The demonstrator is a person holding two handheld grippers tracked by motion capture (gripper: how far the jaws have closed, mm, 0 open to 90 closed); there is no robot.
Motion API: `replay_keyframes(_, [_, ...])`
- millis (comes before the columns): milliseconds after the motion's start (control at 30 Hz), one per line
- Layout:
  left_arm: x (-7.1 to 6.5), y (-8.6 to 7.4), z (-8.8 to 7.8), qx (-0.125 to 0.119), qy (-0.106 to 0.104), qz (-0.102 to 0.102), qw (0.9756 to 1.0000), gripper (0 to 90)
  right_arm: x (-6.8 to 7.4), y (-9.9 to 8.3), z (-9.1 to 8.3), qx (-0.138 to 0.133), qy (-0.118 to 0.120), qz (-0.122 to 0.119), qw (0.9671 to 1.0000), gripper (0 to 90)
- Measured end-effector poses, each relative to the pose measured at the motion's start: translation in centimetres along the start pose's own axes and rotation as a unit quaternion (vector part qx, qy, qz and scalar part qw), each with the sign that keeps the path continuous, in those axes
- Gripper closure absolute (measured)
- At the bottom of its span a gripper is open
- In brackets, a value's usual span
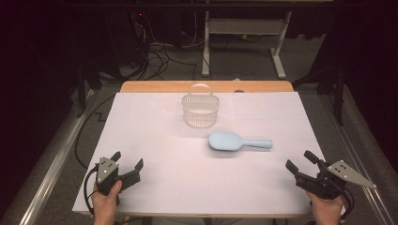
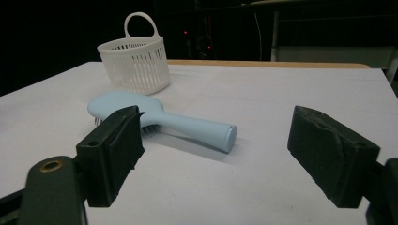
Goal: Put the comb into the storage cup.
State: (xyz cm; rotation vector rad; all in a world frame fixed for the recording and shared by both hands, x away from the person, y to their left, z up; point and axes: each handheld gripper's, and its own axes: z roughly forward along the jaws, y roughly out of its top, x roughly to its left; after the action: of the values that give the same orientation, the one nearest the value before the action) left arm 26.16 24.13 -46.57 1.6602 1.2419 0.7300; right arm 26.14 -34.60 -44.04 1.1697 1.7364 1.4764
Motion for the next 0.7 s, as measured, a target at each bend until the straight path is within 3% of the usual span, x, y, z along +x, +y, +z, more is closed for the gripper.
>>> replay_keyframes(367, [0.0, 0.0, 0.1, 0.002, 0.000, 0.000, 1.0000, 15.0, 0.3, 0.1, 0.7, 0.000, 0.009, -0.001, 1.0000, 19.4])
replay_keyframes(700, [0.0, 0.0, 0.1, 0.001, 0.002, -0.002, 1.0000, 15.0, 1.5, 0.4, 2.3, 0.007, 0.024, -0.020, 0.9995, 19.4])
